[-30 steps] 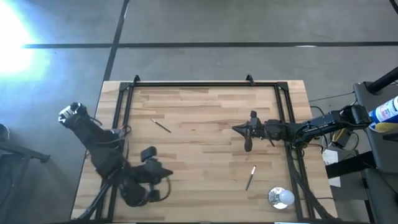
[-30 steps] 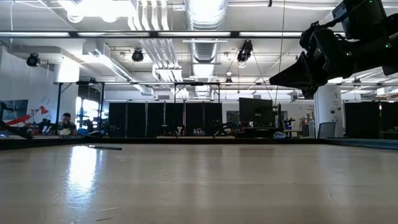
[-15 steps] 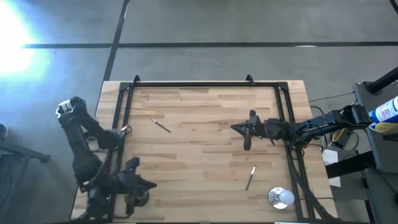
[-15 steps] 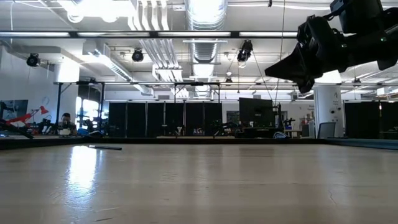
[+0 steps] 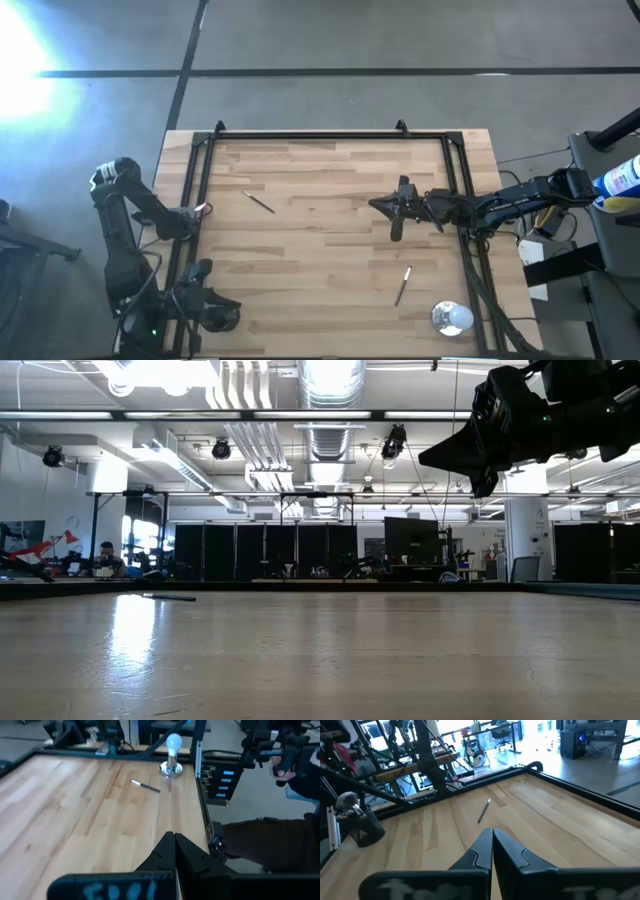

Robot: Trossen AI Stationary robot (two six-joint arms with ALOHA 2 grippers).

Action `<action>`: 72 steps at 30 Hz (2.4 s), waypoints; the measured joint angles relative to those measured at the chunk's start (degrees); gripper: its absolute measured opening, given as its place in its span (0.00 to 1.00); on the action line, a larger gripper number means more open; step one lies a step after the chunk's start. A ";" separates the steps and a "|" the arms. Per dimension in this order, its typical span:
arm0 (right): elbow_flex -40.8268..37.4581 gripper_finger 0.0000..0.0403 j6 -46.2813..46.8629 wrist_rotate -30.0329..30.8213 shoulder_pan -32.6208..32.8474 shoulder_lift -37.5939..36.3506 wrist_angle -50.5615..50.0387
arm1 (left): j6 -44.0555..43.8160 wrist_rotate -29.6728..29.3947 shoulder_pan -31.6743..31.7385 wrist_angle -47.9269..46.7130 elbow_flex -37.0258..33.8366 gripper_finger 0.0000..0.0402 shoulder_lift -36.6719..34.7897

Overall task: Pick & Place Makeup Brushes
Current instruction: Put the black brow brush into the makeup holder, then put the black eyeshadow brush into the makeup holder

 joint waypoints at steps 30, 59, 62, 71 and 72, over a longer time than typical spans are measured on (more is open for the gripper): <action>1.87 0.02 1.40 0.13 1.44 0.02 0.16 | -14.64 1.06 -4.07 1.98 -9.85 0.00 5.77; 1.86 0.02 1.09 0.15 1.44 0.02 0.21 | -24.09 -0.38 -4.94 0.83 -9.73 0.24 5.26; 1.84 0.02 0.79 0.15 1.44 0.02 0.21 | -23.92 1.45 -4.94 0.81 -9.48 0.29 4.77; 1.81 0.02 -4.15 0.13 1.44 -0.02 -1.11 | -31.21 -0.63 4.78 -8.23 -9.51 0.29 -1.77; 1.80 0.02 -4.48 0.13 1.44 -0.02 -2.03 | -33.15 -0.70 7.45 -10.45 -9.59 0.28 -2.57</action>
